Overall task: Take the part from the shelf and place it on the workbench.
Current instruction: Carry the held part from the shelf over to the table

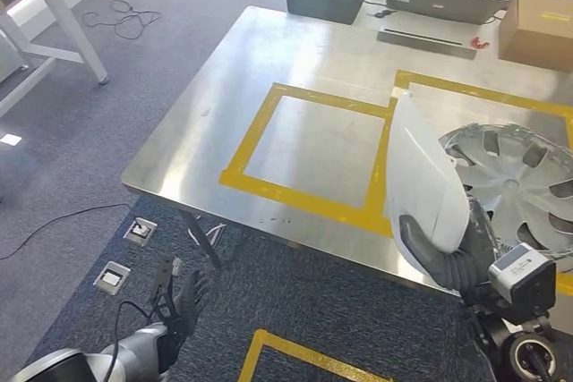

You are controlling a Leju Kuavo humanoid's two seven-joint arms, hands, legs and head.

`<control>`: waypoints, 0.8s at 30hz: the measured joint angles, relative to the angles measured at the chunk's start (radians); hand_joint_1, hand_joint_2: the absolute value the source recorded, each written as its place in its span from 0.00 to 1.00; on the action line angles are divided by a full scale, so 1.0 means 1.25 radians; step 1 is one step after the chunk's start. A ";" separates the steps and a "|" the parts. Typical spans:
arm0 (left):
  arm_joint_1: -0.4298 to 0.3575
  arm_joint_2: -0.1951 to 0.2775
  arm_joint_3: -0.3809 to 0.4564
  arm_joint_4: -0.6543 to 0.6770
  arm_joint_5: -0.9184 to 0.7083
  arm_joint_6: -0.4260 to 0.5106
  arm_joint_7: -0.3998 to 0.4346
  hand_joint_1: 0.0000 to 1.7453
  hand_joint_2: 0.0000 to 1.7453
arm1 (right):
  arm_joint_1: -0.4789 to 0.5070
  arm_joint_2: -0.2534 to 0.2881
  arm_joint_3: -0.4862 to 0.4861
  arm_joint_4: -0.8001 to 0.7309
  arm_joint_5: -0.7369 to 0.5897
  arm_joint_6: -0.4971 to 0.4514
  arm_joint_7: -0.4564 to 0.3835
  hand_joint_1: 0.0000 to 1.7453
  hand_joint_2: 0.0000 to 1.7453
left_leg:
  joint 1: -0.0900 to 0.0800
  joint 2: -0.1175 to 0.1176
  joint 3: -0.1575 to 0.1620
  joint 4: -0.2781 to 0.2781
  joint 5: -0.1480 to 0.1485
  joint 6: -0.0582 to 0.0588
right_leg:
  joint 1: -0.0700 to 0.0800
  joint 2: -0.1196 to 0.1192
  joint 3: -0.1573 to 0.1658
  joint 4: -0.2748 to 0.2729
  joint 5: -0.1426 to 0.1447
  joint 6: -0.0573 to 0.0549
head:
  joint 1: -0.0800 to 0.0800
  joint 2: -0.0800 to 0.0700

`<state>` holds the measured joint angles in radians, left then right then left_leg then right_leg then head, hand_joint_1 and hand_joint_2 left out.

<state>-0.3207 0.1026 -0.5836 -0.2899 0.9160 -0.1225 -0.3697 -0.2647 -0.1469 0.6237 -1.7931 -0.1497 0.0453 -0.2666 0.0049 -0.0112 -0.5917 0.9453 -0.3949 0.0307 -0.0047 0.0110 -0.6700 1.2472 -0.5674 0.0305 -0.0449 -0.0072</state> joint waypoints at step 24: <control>-0.015 -0.007 -0.010 0.000 -0.008 -0.005 0.011 0.00 0.00 | -0.122 0.019 0.040 0.104 0.045 0.039 0.017 1.00 1.00 | -0.004 -0.002 0.026 -0.009 -0.021 -0.022 | 0.004 0.002 0.086 -0.238 0.118 -0.019 | -0.003 0.000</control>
<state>-0.3391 0.0943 -0.5962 -0.2899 0.9060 -0.1286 -0.3553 -0.4170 -0.1236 0.6742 -1.6636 -0.0933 0.0946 -0.2453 -0.0003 -0.0134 -0.5594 0.9345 -0.4211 0.0027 0.0002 0.0135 -0.5628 0.9503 -0.4202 0.0068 -0.0491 -0.0072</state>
